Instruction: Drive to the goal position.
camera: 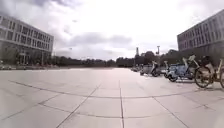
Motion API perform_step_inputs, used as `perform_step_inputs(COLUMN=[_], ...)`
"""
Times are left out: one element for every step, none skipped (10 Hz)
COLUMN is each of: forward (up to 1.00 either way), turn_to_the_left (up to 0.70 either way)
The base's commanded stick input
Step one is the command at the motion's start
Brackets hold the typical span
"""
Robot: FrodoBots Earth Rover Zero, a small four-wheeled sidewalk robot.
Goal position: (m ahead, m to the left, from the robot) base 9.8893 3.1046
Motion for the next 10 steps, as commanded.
perform_step_inputs(forward=[0.70,0.70,0.70,0.70,0.70,0.70,0.70,0.70,0.70,0.70], turn_to_the_left=[0.00,0.00,0.00,0.00,0.00,0.00,0.00,0.00,0.00,0.00])
